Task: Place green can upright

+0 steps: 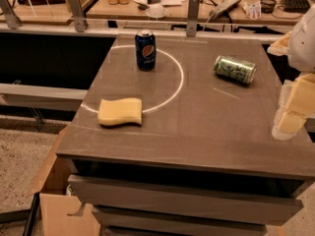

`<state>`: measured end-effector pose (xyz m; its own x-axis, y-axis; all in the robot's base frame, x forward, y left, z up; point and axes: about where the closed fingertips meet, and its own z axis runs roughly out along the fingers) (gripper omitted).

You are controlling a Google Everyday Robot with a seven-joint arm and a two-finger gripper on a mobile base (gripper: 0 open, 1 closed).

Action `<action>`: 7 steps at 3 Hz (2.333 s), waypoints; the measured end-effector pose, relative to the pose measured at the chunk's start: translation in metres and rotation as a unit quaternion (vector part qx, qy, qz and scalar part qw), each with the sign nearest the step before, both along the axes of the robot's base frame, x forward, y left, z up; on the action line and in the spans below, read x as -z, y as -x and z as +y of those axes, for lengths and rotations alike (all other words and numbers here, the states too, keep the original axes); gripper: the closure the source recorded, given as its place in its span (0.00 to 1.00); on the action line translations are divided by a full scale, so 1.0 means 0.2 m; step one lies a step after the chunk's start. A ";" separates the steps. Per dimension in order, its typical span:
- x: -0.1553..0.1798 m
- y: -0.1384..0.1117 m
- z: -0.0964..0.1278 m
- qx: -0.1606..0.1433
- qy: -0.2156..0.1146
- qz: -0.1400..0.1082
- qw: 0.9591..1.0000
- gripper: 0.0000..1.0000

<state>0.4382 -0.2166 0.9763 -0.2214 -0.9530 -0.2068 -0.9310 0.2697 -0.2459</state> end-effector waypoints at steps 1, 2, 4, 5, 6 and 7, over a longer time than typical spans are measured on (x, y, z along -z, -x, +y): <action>0.00 0.00 0.00 0.000 0.000 0.000 1.000 0.00; -0.01 -0.04 -0.01 0.008 0.002 -0.013 1.000 0.00; 0.12 -0.42 -0.30 0.117 0.022 -0.019 0.993 0.00; 0.17 -0.65 -0.39 0.158 0.022 -0.018 0.987 0.00; 0.22 -0.88 -0.42 0.163 0.009 -0.021 0.986 0.00; 0.30 -1.15 -0.35 0.136 -0.020 -0.023 0.990 0.00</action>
Offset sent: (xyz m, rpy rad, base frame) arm 0.0172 -0.0078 -0.0016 -0.0079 -0.0371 -0.0352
